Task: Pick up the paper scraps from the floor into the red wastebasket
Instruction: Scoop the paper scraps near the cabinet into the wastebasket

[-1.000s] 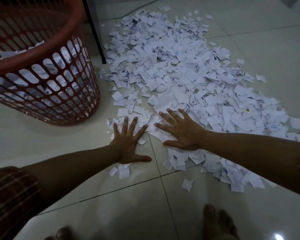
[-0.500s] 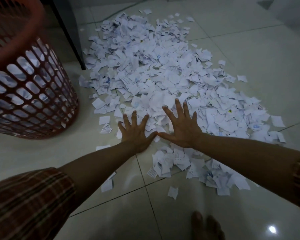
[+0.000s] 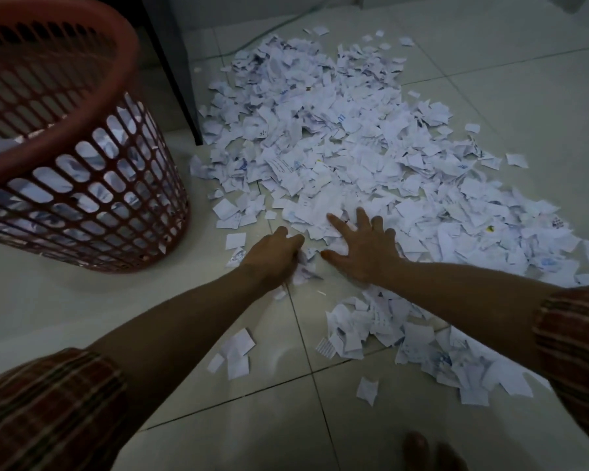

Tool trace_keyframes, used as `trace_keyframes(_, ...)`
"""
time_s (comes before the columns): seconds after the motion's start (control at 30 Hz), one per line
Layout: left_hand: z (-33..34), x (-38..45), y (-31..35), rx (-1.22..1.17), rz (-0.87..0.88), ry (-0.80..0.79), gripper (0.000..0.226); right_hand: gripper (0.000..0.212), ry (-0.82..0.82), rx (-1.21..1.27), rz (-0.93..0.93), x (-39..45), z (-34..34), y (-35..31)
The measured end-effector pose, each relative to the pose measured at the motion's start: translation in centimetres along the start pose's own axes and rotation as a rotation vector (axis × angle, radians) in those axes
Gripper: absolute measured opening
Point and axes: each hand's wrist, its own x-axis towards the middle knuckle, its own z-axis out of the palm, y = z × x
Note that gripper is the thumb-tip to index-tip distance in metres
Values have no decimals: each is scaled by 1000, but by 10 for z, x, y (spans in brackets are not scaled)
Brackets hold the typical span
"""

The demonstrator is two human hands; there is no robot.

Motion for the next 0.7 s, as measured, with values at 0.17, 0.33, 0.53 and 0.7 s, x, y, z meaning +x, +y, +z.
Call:
trace_keyframes(0.17, -14, -17, -14, -2, 4, 46, 12, 46, 113, 117, -40, -3, -1, -29)
trace_keyframes(0.33, -38, -14, -13, -16, 18, 151, 12, 21, 26, 207, -170, 14, -20, -26)
trace_keyframes(0.53, -73, -4, 9, -6, 94, 265, 8, 9, 7, 142, -259, 22, -60, -22)
trace_keyframes(0.7, -118, 1, 25, 21, 156, 348, 5, 9, 80, 161, -331, 24, -106, -32)
